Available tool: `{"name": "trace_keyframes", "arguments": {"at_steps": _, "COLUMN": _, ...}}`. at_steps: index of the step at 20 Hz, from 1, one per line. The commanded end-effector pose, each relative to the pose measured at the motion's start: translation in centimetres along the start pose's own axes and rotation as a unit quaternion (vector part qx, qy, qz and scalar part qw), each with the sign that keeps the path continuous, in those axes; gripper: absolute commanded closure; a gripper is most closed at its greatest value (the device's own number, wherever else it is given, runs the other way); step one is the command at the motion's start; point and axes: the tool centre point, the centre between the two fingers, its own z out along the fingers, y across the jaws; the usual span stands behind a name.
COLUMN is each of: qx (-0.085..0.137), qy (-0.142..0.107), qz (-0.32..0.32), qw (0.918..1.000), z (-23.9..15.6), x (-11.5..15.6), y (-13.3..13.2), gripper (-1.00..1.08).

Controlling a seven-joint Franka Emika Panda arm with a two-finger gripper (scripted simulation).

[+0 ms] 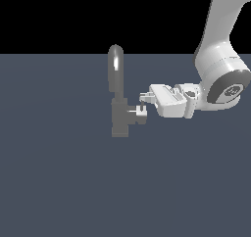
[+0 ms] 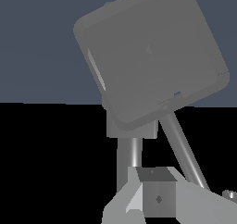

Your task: Turn on the faucet by rotating a designated handle.

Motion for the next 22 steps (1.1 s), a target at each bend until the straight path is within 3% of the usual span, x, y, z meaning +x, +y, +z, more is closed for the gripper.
{"name": "trace_keyframes", "arguments": {"at_steps": 1, "qx": -0.002, "qy": -0.003, "qz": 0.010, "qw": 0.9999, "z": 0.0, "x": 1.1, "y": 1.6, "gripper": 1.08}}
{"name": "trace_keyframes", "arguments": {"at_steps": 9, "qx": -0.004, "qy": -0.005, "qz": 0.014, "qw": 0.9999, "z": 0.0, "x": 2.8, "y": 4.9, "gripper": 1.08}}
{"name": "trace_keyframes", "arguments": {"at_steps": 11, "qx": -0.003, "qy": -0.002, "qz": -0.004, "qw": 1.0000, "z": 0.0, "x": 1.2, "y": 3.4, "gripper": 1.08}}
{"name": "trace_keyframes", "arguments": {"at_steps": 22, "qx": -0.004, "qy": -0.004, "qz": 0.013, "qw": 0.9999, "z": 0.0, "x": 7.7, "y": 6.1, "gripper": 1.08}}
